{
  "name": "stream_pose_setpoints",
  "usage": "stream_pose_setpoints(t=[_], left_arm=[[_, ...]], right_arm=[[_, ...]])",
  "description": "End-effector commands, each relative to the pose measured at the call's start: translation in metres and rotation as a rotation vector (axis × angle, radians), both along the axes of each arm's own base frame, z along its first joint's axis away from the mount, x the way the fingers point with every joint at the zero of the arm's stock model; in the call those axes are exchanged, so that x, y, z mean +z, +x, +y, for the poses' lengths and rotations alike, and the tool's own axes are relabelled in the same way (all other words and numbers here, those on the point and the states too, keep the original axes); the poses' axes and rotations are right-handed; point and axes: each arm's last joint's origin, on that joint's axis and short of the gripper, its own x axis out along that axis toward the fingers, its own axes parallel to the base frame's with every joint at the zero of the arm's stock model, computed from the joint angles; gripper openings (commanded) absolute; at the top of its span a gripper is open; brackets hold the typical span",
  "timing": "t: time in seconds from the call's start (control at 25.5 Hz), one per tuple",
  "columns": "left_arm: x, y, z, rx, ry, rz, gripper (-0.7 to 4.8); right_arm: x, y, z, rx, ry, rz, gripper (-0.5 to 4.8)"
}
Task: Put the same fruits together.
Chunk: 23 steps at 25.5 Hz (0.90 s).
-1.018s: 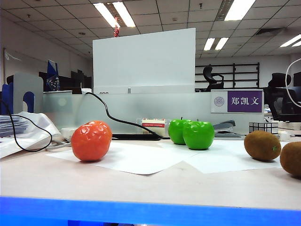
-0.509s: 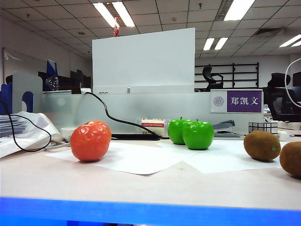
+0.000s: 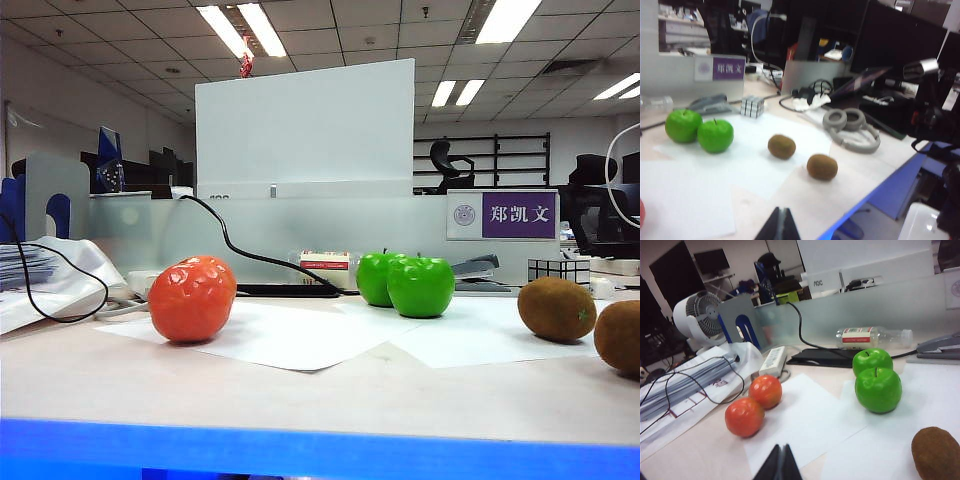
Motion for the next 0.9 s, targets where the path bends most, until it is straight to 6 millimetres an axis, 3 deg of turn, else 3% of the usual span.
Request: stream_pose_setpoints(t=[0.04, 0.31, 0.55, 0.59, 0.63, 0.9], left_arm=[[-0.006, 0.002, -0.002, -0.005, -0.005, -0.006, -0.05], [-0.025, 0.008, -0.009, -0.005, -0.017, -0.007, -0.05], [-0.038, 0.013, -0.011, 0.058, -0.023, -0.006, -0.05], [-0.038, 0.014, -0.011, 0.084, -0.021, -0.002, -0.05], [-0.038, 0.015, -0.01, 0.108, -0.022, 0.0, -0.04], [-0.039, 0.016, -0.01, 0.156, -0.018, 0.007, -0.04]], right_arm=[[-0.01, 0.004, -0.001, -0.076, 0.004, 0.001, -0.06], [-0.027, 0.009, -0.003, -0.195, -0.198, -0.03, -0.06], [-0.036, 0.011, -0.003, -0.215, -0.265, -0.017, -0.03], [-0.037, 0.011, -0.003, -0.234, -0.267, -0.011, 0.38], [-0.037, 0.011, -0.004, -0.247, -0.269, -0.005, 1.12], [-0.038, 0.012, -0.004, -0.251, -0.275, 0.009, 1.26]])
